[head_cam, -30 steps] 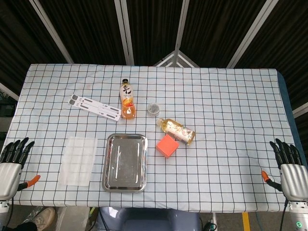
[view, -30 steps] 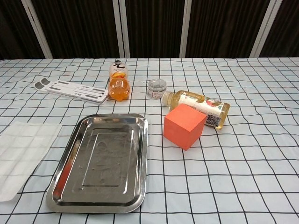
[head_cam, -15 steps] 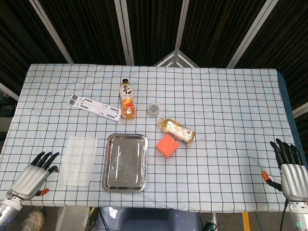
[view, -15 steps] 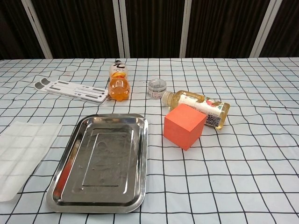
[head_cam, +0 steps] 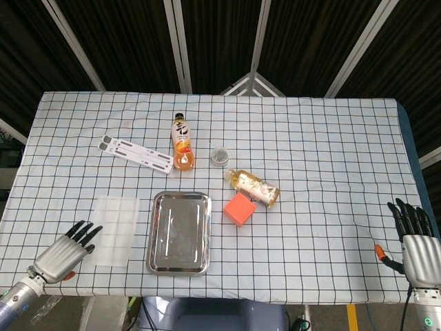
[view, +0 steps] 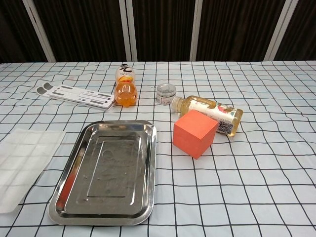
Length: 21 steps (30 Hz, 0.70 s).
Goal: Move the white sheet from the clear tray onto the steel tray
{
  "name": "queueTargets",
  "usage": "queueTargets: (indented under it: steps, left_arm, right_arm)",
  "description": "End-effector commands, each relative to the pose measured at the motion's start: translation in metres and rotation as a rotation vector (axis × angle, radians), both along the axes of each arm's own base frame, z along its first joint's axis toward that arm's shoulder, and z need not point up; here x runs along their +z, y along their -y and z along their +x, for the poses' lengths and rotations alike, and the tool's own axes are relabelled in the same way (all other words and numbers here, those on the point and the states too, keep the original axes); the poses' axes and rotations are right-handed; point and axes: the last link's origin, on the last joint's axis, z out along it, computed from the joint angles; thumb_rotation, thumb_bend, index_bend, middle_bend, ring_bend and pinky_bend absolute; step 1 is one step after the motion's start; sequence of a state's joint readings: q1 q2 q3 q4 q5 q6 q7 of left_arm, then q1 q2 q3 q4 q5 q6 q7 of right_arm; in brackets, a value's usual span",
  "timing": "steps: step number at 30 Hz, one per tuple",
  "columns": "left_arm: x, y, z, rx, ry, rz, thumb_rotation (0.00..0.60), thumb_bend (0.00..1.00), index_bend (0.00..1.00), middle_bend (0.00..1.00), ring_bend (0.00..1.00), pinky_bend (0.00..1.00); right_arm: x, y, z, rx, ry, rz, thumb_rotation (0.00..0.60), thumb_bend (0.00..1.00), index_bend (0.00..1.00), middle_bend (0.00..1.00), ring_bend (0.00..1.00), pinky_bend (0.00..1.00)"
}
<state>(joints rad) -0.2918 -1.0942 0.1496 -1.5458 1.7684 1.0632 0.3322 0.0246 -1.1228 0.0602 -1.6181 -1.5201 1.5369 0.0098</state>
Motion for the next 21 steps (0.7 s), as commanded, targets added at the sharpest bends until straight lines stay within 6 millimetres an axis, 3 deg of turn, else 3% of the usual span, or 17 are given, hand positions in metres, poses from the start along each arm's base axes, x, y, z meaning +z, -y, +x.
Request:
queueTargets:
  steps: [1, 21]
  left_arm:
    - [-0.006, -0.004, 0.001, 0.000, -0.008, -0.011, 0.600, 0.18, 0.41, 0.00, 0.00, 0.00]
    - [-0.022, -0.022, 0.003, 0.020, -0.037, -0.041, 0.600, 0.22, 0.44, 0.00, 0.00, 0.00]
  right_arm:
    - [0.000, 0.000, 0.000, -0.001, 0.003, 0.000, 0.600, 0.32, 0.00, 0.00, 0.00, 0.00]
    - [0.001, 0.000, 0.000, 0.000, 0.012, 0.000, 0.600, 0.33, 0.00, 0.00, 0.00, 0.00]
